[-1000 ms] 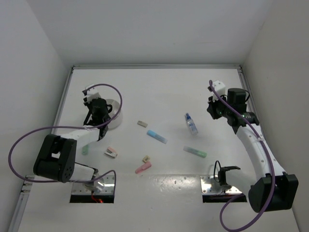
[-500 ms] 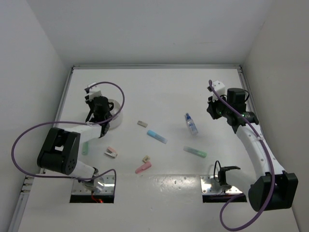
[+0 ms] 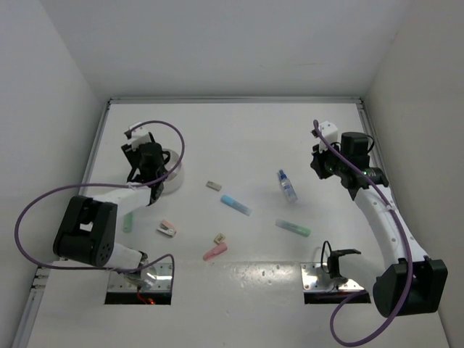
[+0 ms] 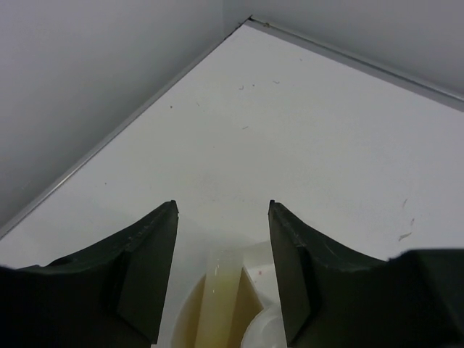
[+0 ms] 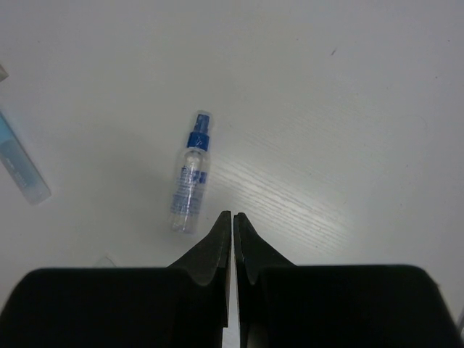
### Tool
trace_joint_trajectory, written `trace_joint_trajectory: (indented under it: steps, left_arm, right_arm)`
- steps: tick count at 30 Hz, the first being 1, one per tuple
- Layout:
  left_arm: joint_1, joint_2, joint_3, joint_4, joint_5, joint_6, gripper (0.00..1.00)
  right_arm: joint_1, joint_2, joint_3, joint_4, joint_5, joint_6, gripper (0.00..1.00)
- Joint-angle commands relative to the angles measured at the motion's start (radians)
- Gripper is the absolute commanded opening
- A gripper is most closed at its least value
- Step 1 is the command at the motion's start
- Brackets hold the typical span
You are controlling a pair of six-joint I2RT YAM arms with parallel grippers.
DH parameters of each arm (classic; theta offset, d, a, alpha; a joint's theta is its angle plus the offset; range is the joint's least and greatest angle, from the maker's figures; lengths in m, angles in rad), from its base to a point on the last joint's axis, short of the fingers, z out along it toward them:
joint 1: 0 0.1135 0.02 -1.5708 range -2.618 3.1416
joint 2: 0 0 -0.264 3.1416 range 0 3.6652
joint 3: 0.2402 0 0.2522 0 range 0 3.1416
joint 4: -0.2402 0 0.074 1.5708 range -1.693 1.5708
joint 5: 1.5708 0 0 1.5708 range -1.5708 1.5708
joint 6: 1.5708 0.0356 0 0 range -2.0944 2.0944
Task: Sort the stationery into containers
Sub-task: Place the pen in the storage box, then pick up the pen from the center of the board.
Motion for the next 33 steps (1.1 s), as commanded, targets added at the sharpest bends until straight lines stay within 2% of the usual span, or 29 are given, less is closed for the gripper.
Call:
trace_joint_trajectory:
  steps: [1, 2, 3, 4, 5, 6, 7, 8, 9, 10, 11, 12, 13, 14, 15, 16, 18, 19, 23, 28, 33]
  left_arm:
    - [0.005, -0.105, 0.040, -0.018, -0.031, -0.050, 0.59]
    - [0.005, -0.159, 0.055, -0.103, -0.031, -0.081, 0.58]
    - [0.005, -0.183, 0.116, -0.172, -0.031, -0.104, 0.51]
    - [0.005, -0.203, 0.164, -0.264, -0.011, -0.133, 0.18]
    - [0.005, -0.216, 0.219, -0.467, 0.012, -0.209, 0.00]
    - [0.014, -0.216, 0.332, -0.563, 0.138, -0.236, 0.00]
    - [0.028, -0.216, 0.389, -0.652, 0.241, -0.248, 0.00]
    - [0.048, -0.204, 0.444, -0.820, 0.364, -0.260, 0.00]
    - [0.067, -0.190, 0.543, -0.902, 0.479, -0.283, 0.00]
    - [0.083, -0.178, 0.575, -0.967, 0.641, -0.294, 0.01]
    - [0.115, -0.177, 0.589, -1.019, 0.709, -0.294, 0.38]
    - [0.133, -0.177, 0.565, -1.068, 0.762, -0.303, 0.56]
    - [0.173, -0.231, 0.531, -1.069, 0.838, -0.303, 0.78]
    - [0.195, -0.263, 0.491, -1.069, 0.866, -0.320, 0.85]
    - [0.210, -0.295, 0.412, -1.042, 0.882, -0.343, 0.88]
    - [0.219, -0.326, 0.375, -1.029, 0.896, -0.343, 0.90]
    - [0.244, -0.406, 0.272, -0.976, 0.905, -0.369, 0.92]
    - [0.253, -0.426, 0.243, -0.959, 0.917, -0.369, 0.92]
    - [0.282, -0.480, 0.137, -0.902, 0.926, -0.369, 0.92]
    - [0.305, -0.480, 0.116, -0.882, 0.949, -0.360, 0.92]
    - [0.327, -0.506, 0.116, -0.882, 0.940, -0.360, 0.92]
  right_arm:
    - [0.004, -0.001, -0.003, 0.038, 0.008, -0.012, 0.06]
    - [0.004, -0.001, -0.003, 0.038, 0.008, -0.012, 0.10]
    - [0.004, -0.001, -0.003, 0.029, 0.008, -0.012, 0.18]
    - [0.004, -0.001, -0.003, 0.029, -0.003, -0.032, 0.42]
    - [0.004, 0.010, -0.003, 0.005, -0.018, -0.048, 0.57]
    - [0.004, 0.019, 0.006, -0.018, -0.078, -0.109, 0.76]
    - [0.004, 0.031, 0.016, -0.053, -0.110, -0.140, 0.80]
    - [0.004, 0.068, 0.029, -0.128, -0.136, -0.167, 0.80]
    - [0.004, 0.087, 0.060, -0.165, -0.178, -0.198, 0.80]
    - [0.004, 0.104, 0.077, -0.196, -0.189, -0.239, 0.65]
    - [0.004, 0.117, 0.092, -0.253, -0.198, -0.261, 0.51]
    - [0.004, 0.145, 0.114, -0.281, -0.219, -0.285, 0.42]
    - [0.004, 0.157, 0.114, -0.307, -0.219, -0.330, 0.27]
    - [0.015, 0.173, 0.114, -0.351, -0.248, -0.347, 0.23]
    - [0.015, 0.206, 0.114, -0.382, -0.258, -0.376, 0.22]
    - [0.025, 0.228, 0.114, -0.414, -0.258, -0.440, 0.25]
    - [0.051, 0.266, 0.097, -0.489, -0.258, -0.503, 0.37]
    - [0.077, 0.291, 0.086, -0.508, -0.258, -0.529, 0.49]
    - [0.160, 0.291, 0.016, -0.532, -0.247, -0.574, 0.66]
    - [0.265, 0.251, -0.013, -0.450, -0.213, -0.519, 0.71]
    - [0.367, 0.331, -0.036, -0.347, -0.170, -0.442, 0.73]
